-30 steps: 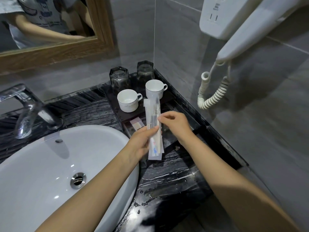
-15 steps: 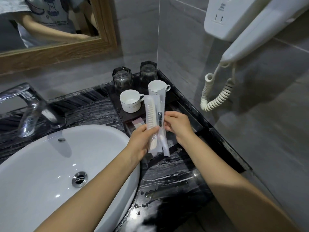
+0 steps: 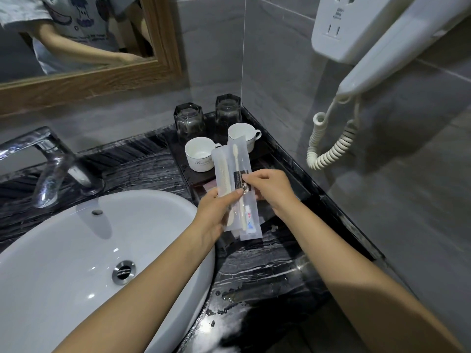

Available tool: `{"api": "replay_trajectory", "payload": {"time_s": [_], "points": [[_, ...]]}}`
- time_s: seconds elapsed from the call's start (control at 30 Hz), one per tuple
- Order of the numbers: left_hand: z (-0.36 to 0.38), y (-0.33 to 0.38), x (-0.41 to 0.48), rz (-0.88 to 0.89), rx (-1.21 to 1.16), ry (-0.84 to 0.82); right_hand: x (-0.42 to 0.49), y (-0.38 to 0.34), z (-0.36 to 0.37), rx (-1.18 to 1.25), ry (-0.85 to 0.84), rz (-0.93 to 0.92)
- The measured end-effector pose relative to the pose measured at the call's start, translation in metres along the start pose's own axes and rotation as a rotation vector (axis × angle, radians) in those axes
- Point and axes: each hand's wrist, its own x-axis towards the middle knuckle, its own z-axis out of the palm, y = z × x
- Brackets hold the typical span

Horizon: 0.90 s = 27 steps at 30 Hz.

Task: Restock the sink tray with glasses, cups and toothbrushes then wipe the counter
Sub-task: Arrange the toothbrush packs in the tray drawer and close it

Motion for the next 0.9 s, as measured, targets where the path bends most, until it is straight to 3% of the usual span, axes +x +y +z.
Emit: {"api": "replay_trajectory", "payload": {"time_s": [0.2, 0.33, 0.57, 0.9], "points": [[-0.005, 0.001, -0.001, -0.015, -0.074, -0.026, -0.004, 0.006, -0.009, -0.034, -0.134, 0.033], [-0.01, -0.001, -0.003, -0.032, -0.077, 0.037, 0.001, 0.008, -0.017, -0.102, -0.061, 0.033], [-0.034, 0.01, -0.004, -0.051, -0.164, 0.115, 0.018, 0.016, -0.042, -0.257, -0.003, 0.246], [-0.058, 0.019, -0.003, -0.026, -0.156, 0.164, 0.067, 0.026, -0.016, -0.415, 0.02, 0.369]]}}
